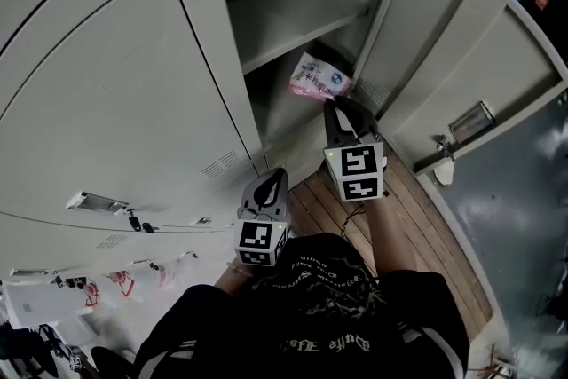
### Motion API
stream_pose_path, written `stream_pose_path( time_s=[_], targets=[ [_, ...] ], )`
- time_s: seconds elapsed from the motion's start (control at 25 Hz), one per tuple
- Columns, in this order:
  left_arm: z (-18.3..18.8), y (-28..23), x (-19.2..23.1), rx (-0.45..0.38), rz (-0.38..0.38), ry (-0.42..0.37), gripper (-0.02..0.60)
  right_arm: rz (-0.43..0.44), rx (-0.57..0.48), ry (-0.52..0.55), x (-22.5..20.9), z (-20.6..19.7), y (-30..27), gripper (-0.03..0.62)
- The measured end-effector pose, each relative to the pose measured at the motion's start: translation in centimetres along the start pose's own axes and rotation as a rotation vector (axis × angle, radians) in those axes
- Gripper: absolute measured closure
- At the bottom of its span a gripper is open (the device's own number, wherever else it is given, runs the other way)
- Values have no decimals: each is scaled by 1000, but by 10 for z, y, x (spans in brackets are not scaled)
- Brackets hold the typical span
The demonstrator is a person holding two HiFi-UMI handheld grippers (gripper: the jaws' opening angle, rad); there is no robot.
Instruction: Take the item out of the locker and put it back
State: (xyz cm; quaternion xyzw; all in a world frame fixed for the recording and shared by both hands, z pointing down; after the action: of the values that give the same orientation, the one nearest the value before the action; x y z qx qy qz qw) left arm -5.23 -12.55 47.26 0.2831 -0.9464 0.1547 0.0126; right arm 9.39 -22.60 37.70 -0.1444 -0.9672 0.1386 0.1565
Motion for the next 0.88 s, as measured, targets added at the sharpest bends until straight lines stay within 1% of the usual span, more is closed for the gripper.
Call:
stream_pose_path(
  time_s=[0.2,0.4,0.56,0.88],
  targets=[
    [5,2,-3,-19,23,0,575,-12,-35,-27,-1,-3,25,557],
    [11,5,-6,-36,38,5,575,-27,-52,-64,0,-16,45,559],
    [10,5,-10,-40,42,6,575,-41,-34,-92,4,-36,59,559],
    [12,2,-14,-53,46,6,575,-48,-14,-136,14,-61,81,559]
  ],
)
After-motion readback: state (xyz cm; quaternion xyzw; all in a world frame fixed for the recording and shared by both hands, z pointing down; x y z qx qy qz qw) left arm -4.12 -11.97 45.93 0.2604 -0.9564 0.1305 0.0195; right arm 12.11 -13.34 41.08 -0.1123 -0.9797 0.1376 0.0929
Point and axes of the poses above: the fingertips, and each gripper's own axes: y backward along the fingers, x to its left, z out of its top, the point moved 5 cm from there along y, backward along the fingers, and after that the axes turned 5 degrees about x, right-handed, at the moved point
